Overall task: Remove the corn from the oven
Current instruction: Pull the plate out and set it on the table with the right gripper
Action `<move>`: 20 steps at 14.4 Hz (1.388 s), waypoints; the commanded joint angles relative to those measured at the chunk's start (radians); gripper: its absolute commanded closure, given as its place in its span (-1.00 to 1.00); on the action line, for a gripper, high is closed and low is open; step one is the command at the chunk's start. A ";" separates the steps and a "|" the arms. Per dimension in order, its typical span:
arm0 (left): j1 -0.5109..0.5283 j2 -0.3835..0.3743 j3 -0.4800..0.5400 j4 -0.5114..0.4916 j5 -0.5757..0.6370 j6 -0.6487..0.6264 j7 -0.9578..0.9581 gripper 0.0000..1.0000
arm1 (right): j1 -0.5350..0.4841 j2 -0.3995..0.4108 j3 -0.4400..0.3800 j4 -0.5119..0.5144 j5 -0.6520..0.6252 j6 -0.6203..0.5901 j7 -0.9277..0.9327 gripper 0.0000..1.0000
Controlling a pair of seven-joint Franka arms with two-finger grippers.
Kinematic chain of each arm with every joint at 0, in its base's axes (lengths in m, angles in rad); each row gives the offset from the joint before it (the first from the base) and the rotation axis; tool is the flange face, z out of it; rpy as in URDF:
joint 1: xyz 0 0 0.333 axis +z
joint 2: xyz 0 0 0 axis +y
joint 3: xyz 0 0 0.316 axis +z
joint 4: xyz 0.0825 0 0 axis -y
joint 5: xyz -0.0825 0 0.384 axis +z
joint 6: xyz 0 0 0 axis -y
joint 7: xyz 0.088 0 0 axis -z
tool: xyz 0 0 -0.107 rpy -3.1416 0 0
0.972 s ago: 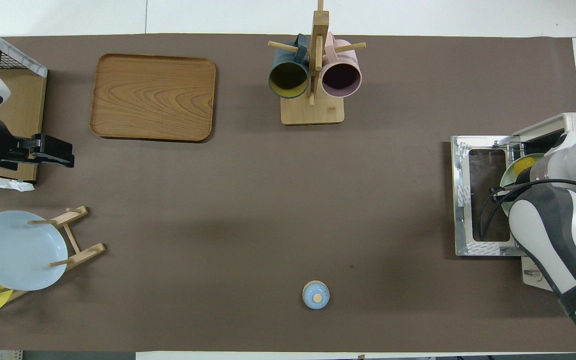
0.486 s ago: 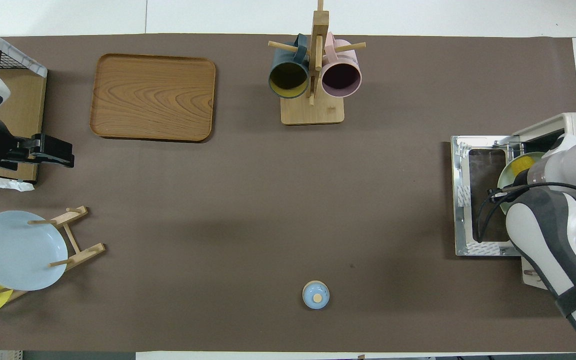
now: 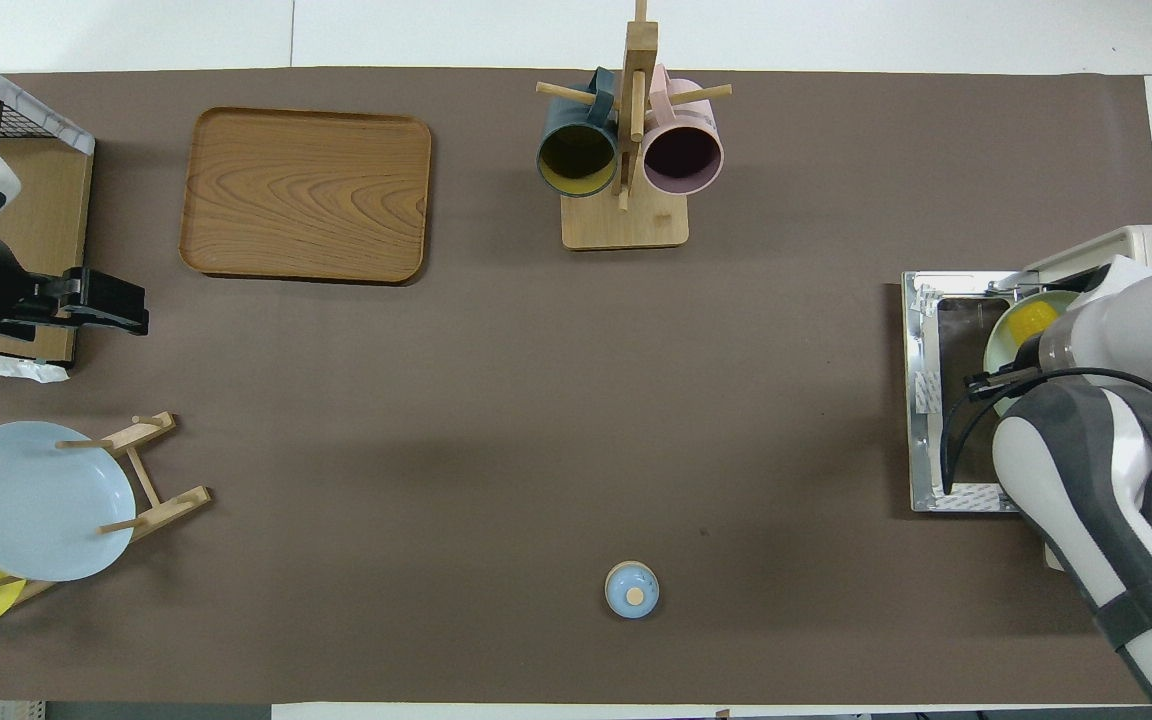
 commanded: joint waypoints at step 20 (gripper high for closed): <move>0.014 -0.013 -0.009 -0.017 0.021 0.002 0.005 -1.00 | 0.804 0.522 0.014 0.606 -0.043 -0.112 0.959 1.00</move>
